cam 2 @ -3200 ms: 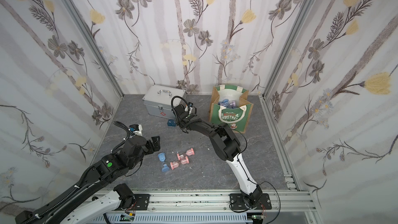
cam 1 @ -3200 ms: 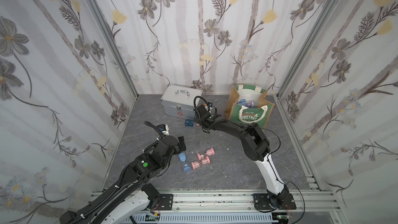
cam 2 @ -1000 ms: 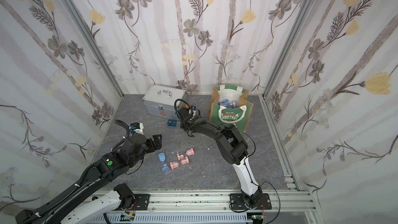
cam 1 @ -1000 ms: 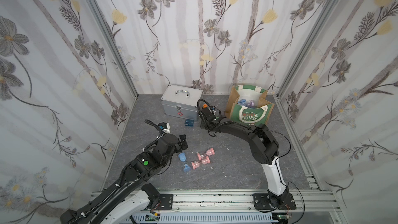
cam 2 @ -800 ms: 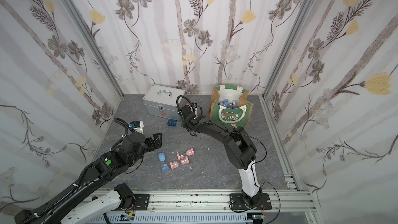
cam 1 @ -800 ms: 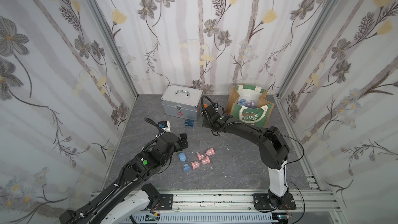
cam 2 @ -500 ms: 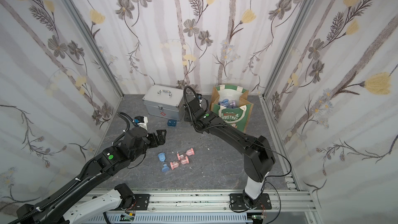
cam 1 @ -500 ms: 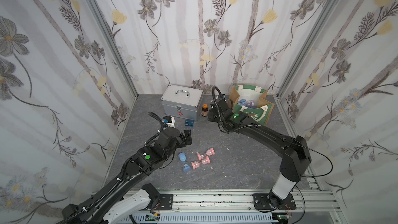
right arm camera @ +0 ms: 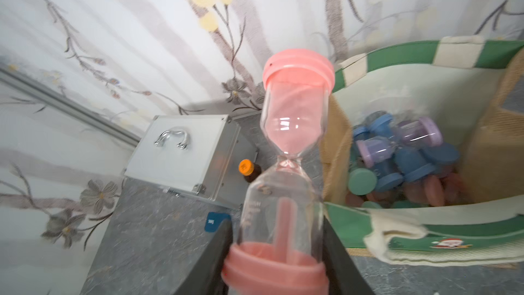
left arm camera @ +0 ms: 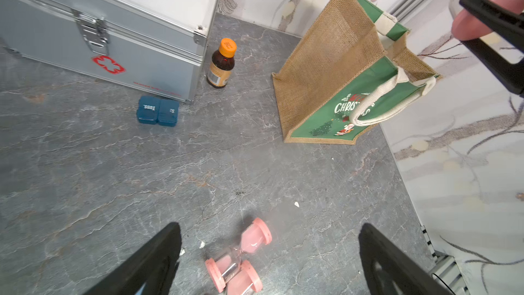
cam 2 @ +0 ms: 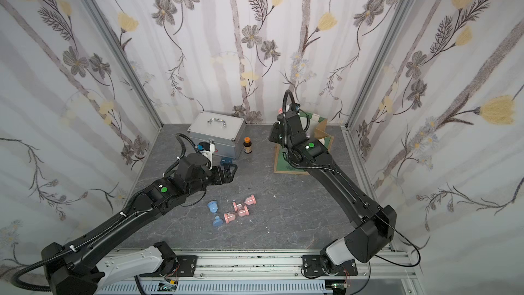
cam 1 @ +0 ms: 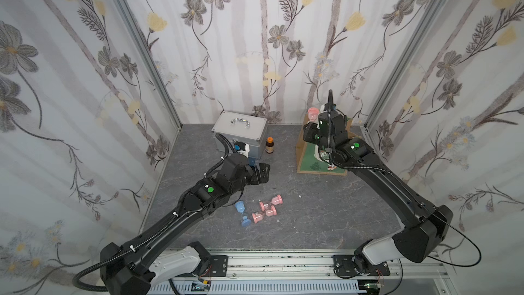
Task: Put the hourglass into the canvas bag
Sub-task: Place the hourglass in the canvas bag.
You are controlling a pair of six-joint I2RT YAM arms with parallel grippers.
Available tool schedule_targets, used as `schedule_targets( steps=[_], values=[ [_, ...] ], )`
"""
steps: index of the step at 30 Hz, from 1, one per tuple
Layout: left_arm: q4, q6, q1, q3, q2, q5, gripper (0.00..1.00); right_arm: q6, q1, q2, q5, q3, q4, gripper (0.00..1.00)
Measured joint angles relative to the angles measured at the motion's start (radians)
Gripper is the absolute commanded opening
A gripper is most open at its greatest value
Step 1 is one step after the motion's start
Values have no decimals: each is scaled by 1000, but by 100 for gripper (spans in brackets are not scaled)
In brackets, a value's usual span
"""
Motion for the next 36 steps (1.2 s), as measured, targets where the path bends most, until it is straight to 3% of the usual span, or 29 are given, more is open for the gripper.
schedule_targets(
  steps=[5,13,27,30,36],
  values=[
    [51,3,0,11,56,45,100,-28,-99,11,-42,-16,-11,24],
    [89,3,0,23,106,84,100,-52,-244,151,-92,9,-27,23],
    [92,3,0,23,110,75,100,-111,-324,453,-155,218,-55,27],
    [92,3,0,21,106,65,100,-115,-325,483,-157,219,-78,34],
    [93,3,0,19,100,58,100,-121,-322,472,-161,191,-84,59]
  ],
)
